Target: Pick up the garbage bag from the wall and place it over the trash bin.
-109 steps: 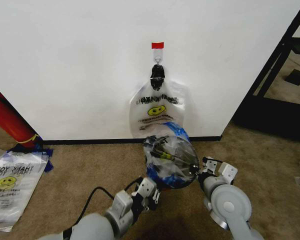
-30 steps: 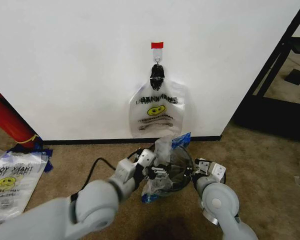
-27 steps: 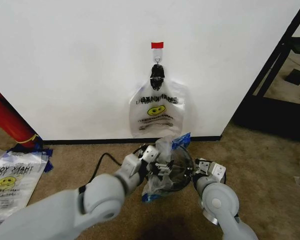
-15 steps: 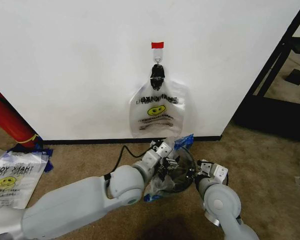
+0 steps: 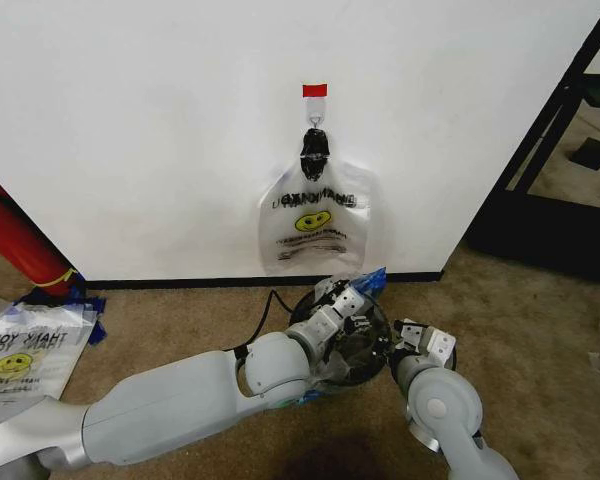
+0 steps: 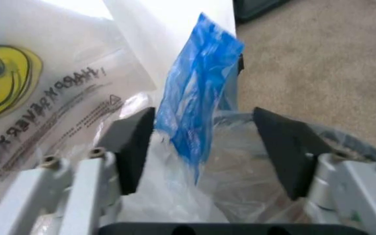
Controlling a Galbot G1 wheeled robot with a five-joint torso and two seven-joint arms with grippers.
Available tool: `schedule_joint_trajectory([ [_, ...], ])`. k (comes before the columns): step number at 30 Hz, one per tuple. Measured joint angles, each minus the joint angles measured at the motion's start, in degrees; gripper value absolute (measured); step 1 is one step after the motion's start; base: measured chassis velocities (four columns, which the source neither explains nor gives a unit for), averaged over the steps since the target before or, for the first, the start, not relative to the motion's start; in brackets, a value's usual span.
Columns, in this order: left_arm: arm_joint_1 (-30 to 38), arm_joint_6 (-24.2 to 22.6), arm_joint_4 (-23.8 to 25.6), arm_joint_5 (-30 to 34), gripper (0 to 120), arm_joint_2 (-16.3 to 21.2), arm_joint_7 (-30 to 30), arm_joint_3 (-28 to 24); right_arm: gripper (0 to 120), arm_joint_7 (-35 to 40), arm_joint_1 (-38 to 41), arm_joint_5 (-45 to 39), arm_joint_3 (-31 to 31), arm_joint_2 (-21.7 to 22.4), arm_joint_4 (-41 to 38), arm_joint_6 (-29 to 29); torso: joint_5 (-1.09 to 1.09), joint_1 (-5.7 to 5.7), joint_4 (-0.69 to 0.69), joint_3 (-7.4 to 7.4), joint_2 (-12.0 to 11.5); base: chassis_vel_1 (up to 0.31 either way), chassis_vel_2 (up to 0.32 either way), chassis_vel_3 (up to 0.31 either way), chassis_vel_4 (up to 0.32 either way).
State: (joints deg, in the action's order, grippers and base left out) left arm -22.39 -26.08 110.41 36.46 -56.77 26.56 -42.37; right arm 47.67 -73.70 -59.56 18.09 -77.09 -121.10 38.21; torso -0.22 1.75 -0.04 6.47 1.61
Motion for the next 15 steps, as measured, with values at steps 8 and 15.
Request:
schedule_joint_trajectory([
  [8, -0.93, 0.42, -1.53, -0.74, 26, 0.33, 0.39, 0.1, 0, 0.07, -0.07, -0.45, 0.05, -0.2, -0.51, -0.01, -0.01, 0.0, 0.0, 0.0, 0.0, 0.0, 0.0, 0.0, 0.0],
  [15, -1.08, 0.86, -2.46, -1.49, 1, 1.0, 0.66, 1.17, 0, 0.01, -0.4, -0.43, 0.02, -0.37, -0.96, -0.02, -0.01, 0.0, -0.01, 0.0, 0.0, 0.0, 0.0, 0.0, 0.0],
])
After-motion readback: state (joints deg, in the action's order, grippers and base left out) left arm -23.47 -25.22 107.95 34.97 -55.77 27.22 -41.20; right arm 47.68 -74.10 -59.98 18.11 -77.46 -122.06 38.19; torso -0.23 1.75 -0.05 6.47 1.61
